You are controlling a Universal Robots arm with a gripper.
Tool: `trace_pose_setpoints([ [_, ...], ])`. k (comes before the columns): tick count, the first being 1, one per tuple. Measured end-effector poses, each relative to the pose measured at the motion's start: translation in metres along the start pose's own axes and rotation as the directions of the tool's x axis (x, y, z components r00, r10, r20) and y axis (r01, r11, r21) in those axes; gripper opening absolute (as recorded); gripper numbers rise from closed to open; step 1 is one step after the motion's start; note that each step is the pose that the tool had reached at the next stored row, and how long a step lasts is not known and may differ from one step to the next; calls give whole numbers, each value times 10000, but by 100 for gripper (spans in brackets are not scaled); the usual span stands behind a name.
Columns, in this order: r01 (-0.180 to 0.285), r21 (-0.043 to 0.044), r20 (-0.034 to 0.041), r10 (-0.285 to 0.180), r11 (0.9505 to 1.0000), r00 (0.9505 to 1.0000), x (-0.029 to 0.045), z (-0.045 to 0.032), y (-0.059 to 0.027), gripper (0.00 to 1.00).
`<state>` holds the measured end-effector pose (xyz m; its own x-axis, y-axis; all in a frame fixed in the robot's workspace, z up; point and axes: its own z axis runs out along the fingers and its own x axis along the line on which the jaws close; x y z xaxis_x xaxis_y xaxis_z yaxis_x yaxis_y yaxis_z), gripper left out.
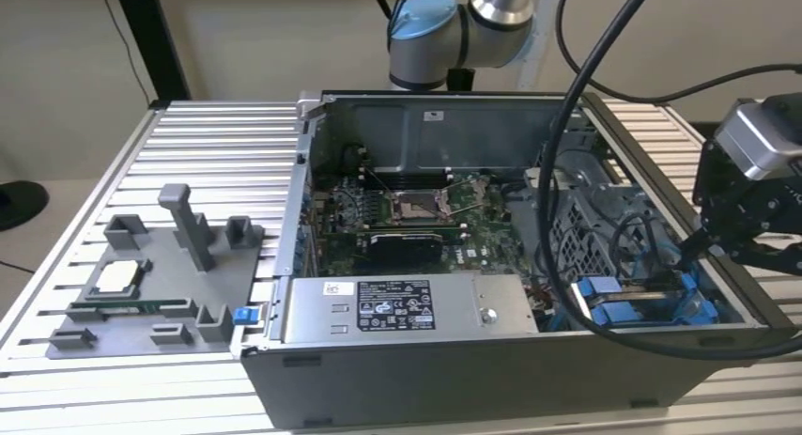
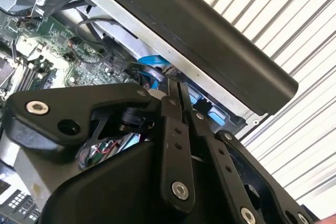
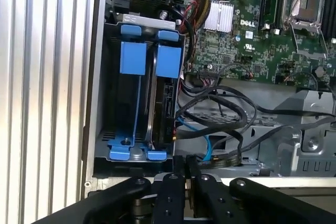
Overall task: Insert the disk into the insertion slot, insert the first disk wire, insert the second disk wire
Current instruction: 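Insert the second disk wire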
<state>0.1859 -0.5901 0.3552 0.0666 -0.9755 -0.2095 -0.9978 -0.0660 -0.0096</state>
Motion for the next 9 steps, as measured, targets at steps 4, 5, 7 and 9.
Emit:
trace_pose_setpoints([
  [4, 1, 9, 33, -1, 10000, 10000, 0, 0, 0, 0],
  [5, 1, 9, 34, -2, 10000, 10000, 0, 0, 0, 0],
  [7, 2, 9, 35, -2, 10000, 10000, 0, 0, 0, 100],
  [9, 3, 9, 40, -3, 10000, 10000, 1, 0, 1, 100],
])
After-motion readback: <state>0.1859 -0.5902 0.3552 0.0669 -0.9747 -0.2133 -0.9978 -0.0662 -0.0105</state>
